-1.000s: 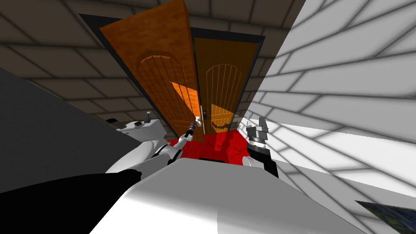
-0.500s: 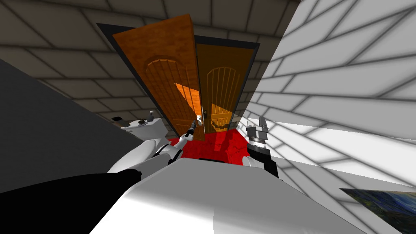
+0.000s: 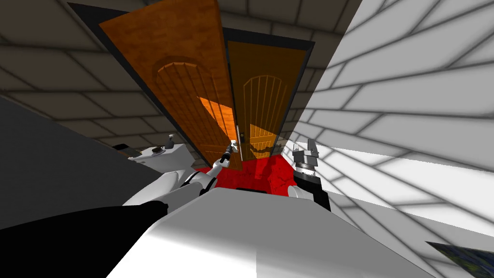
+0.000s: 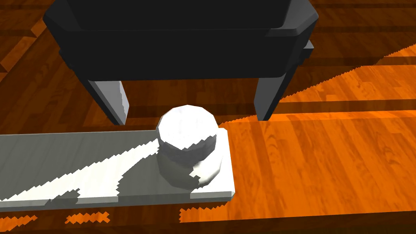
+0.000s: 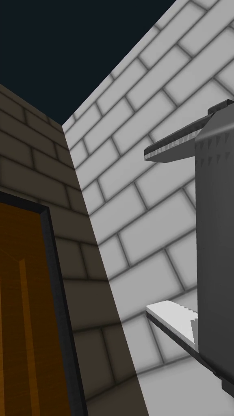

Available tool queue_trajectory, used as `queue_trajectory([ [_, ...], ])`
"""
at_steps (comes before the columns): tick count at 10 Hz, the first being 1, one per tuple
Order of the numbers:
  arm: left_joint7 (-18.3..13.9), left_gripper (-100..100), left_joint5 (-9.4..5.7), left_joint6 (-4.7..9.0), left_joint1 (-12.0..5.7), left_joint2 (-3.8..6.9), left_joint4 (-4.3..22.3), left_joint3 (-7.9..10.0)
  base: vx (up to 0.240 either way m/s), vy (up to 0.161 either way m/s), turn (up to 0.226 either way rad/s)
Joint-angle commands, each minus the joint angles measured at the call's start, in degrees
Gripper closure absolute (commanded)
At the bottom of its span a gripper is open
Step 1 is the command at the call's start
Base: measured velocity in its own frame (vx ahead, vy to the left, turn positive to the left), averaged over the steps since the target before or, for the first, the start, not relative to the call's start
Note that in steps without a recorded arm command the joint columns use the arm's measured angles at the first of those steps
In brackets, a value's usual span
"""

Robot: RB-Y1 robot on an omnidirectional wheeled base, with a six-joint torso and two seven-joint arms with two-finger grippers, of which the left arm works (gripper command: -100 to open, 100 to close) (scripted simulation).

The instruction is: Pull the door open

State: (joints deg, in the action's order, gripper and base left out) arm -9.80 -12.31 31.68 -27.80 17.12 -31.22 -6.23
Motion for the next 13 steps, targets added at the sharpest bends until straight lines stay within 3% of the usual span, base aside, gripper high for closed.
queue_trajectory([
  [1, 0.26, -100, -0.1, 0.13, 0.12, -0.03, -0.09, 0.34, 0.211, 0.009, -0.034],
  [3, 0.26, -100, -0.1, 0.14, 0.11, -0.02, -0.1, 0.35, 0.138, -0.013, -0.011],
  [4, 0.26, 100, -0.1, 0.14, 0.11, -0.02, -0.1, 0.35, -0.008, 0.003, 0.003],
  [9, 0.26, 100, -0.1, 0.14, 0.11, -0.02, -0.1, 0.35, -0.016, 0.002, -0.001],
  [13, -2.34, 100, 1.56, 0.52, 0.01, 0.49, -0.01, -1.41, -0.172, 0.123, -0.138],
])
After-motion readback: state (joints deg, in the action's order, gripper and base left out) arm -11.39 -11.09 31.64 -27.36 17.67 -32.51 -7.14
